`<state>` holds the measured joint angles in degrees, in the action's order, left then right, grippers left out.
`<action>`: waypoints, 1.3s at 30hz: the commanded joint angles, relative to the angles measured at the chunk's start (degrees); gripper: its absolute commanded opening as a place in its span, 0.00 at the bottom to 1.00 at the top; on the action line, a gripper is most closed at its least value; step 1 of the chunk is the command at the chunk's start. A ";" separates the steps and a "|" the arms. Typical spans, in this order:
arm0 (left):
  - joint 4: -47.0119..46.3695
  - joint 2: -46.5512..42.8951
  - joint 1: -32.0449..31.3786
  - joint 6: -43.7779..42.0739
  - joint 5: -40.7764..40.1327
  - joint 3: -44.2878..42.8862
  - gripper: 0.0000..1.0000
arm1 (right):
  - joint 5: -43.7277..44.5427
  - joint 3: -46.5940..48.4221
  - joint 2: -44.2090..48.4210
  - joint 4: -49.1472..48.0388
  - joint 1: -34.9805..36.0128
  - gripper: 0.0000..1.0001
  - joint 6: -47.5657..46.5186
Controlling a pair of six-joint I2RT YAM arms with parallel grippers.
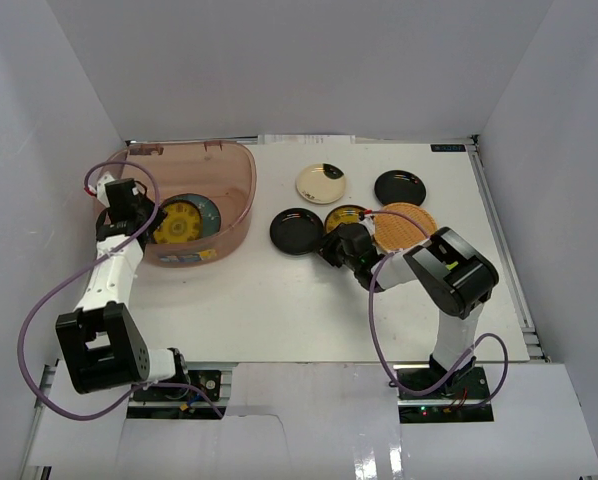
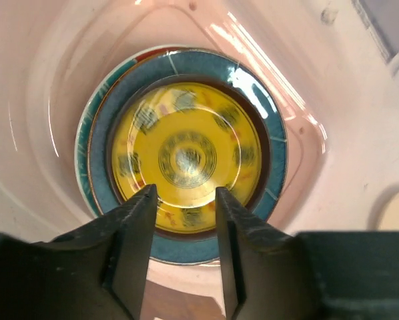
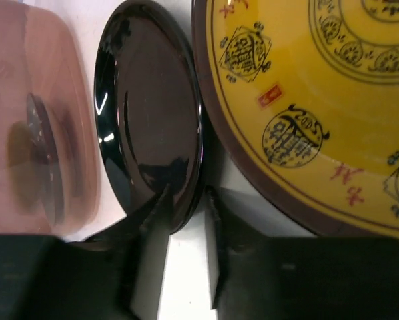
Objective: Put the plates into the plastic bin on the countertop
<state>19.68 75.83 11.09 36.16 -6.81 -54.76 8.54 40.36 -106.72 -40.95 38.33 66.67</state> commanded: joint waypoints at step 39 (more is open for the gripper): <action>8.71 -18.53 -18.82 -6.72 44.17 -24.08 0.70 | -4.85 91.56 -29.59 45.71 13.79 0.08 -40.57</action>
<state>25.30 54.33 -6.52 30.33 38.24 -81.65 3.68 126.32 -134.15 2.02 49.98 29.19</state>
